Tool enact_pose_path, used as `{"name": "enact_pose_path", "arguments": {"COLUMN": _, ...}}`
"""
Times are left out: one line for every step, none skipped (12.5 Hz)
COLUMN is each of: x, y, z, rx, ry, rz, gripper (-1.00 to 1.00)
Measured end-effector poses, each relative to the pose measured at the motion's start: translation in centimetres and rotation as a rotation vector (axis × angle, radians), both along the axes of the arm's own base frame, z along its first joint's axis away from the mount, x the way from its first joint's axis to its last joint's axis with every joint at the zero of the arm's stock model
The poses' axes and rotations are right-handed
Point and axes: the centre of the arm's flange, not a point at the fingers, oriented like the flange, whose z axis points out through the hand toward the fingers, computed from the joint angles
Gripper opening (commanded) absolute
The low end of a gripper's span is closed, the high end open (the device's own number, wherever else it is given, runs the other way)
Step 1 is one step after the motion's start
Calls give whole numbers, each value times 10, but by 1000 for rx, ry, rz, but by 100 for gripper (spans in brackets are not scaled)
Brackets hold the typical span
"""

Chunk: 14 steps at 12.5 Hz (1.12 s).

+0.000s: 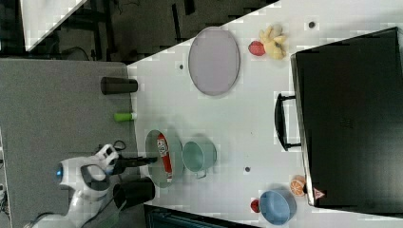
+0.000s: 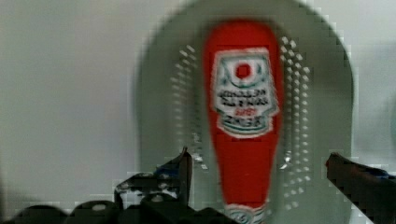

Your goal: Pick ketchup from strainer and place it on the table

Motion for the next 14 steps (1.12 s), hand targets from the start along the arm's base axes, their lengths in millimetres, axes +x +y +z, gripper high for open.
{"name": "enact_pose_path", "arguments": {"x": 2, "y": -5, "z": -17, "rx": -8, "ry": 3, "rz": -5, "gripper": 100}}
{"name": "enact_pose_path", "arguments": {"x": 5, "y": -9, "z": -31, "rx": 1, "ry": -3, "rz": -21, "gripper": 100}}
{"name": "enact_pose_path", "arguments": {"x": 8, "y": -11, "z": -43, "rx": 12, "ry": -19, "rz": -10, "gripper": 100}}
{"name": "enact_pose_path", "arguments": {"x": 9, "y": -12, "z": -56, "rx": 21, "ry": -8, "rz": -3, "gripper": 100}}
{"name": "enact_pose_path", "arguments": {"x": 8, "y": -11, "z": -69, "rx": 16, "ry": 0, "rz": 12, "gripper": 100}}
{"name": "enact_pose_path", "arguments": {"x": 7, "y": -9, "z": -81, "rx": 14, "ry": 10, "rz": 18, "gripper": 100}}
{"name": "enact_pose_path", "arguments": {"x": 7, "y": -5, "z": -88, "rx": 20, "ry": 21, "rz": 5, "gripper": 100}}
{"name": "enact_pose_path", "arguments": {"x": 7, "y": -2, "z": -93, "rx": 16, "ry": 17, "rz": -1, "gripper": 100}}
{"name": "enact_pose_path", "arguments": {"x": 7, "y": 0, "z": -96, "rx": 2, "ry": 6, "rz": 3, "gripper": 92}}
{"name": "enact_pose_path", "arguments": {"x": 5, "y": 4, "z": -99, "rx": -6, "ry": -6, "rz": 15, "gripper": 68}}
{"name": "enact_pose_path", "arguments": {"x": 4, "y": 7, "z": -103, "rx": -9, "ry": -2, "rz": 8, "gripper": 42}}
{"name": "enact_pose_path", "arguments": {"x": 2, "y": 9, "z": -106, "rx": -17, "ry": -7, "rz": 12, "gripper": 19}}
{"name": "enact_pose_path", "arguments": {"x": 3, "y": 12, "z": -107, "rx": -25, "ry": -22, "rz": 24, "gripper": 13}}
{"name": "enact_pose_path", "arguments": {"x": 3, "y": 16, "z": -104, "rx": -23, "ry": -29, "rz": 29, "gripper": 13}}
